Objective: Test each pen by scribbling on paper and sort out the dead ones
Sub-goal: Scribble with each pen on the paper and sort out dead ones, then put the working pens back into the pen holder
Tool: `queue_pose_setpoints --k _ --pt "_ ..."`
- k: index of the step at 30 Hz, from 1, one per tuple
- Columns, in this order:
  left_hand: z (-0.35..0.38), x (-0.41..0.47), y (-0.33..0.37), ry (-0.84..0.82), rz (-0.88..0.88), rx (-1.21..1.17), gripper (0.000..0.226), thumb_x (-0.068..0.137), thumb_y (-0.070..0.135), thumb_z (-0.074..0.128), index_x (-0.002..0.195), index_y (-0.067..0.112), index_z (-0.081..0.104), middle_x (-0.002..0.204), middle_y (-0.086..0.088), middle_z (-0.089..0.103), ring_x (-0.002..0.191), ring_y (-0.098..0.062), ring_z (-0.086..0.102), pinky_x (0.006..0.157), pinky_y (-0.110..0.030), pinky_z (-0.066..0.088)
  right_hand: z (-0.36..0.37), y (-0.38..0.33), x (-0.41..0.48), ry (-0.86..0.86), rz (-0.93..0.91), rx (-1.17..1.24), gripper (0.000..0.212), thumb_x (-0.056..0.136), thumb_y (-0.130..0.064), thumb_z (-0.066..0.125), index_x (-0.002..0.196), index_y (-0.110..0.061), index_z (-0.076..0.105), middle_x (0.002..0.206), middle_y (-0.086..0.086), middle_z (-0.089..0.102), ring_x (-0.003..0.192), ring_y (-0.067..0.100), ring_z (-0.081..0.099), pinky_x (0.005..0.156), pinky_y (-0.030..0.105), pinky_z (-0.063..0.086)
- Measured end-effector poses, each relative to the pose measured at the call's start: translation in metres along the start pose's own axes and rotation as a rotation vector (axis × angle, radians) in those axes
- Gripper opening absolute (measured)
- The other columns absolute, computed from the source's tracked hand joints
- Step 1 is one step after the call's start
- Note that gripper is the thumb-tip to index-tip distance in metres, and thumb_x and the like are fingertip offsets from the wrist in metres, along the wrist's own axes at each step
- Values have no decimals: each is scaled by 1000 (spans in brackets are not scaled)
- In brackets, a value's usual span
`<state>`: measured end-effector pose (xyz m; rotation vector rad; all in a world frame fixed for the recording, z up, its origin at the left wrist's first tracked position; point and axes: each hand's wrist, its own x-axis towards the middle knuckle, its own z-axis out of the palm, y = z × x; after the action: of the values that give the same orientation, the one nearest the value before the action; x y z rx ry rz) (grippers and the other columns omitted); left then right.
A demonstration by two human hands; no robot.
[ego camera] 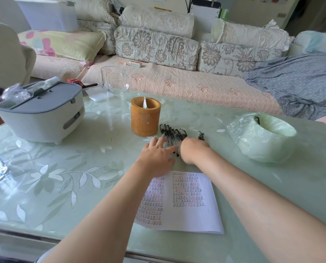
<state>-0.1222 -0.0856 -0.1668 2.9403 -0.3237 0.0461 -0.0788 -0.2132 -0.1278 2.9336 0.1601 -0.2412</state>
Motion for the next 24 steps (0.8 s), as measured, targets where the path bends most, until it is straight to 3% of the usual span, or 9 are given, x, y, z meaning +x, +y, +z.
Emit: queue_pose_setpoints --k 2,5,9,15,20,24 --pt "-1 0 0 -33 -37 -28 56 95 46 40 149 44 24 161 -5 6 146 -29 9 117 -48 17 -1 0 -3 3 4 -20 50 93 -4 47 141 2 33 138 15 50 123 32 54 93 38 47" --pt "-5 -1 1 -91 -76 -56 59 95 49 41 150 44 22 163 -7 -1 148 -32 4 118 -49 13 -1 2 -6 11 -14 5 49 91 -3 47 138 3 33 132 15 54 117 32 57 83 36 46" --pt "-11 -3 2 -120 -90 -10 58 94 54 41 148 45 22 163 -10 5 146 -35 8 117 -50 15 3 2 -10 25 -31 39 47 90 -3 48 136 1 36 131 14 56 117 31 58 81 35 46" --pt "-10 -4 -1 -117 -101 -1 69 93 59 41 153 42 10 162 -9 8 146 -34 9 116 -49 14 2 -1 -13 60 -45 60 46 89 0 53 134 -1 42 132 13 55 119 30 57 89 37 49" --pt "-10 0 -10 89 -129 -265 72 94 50 47 154 28 14 154 -5 31 140 -29 25 112 -47 27 0 8 -10 168 -1 296 29 94 -7 43 123 -2 47 124 17 58 110 34 59 83 36 46" --pt "-31 0 -11 351 -155 -678 61 96 40 51 150 22 28 134 -3 55 119 -19 53 102 -39 45 -9 15 -15 128 -132 806 25 104 -29 34 110 -13 51 85 6 54 73 22 51 66 34 39"
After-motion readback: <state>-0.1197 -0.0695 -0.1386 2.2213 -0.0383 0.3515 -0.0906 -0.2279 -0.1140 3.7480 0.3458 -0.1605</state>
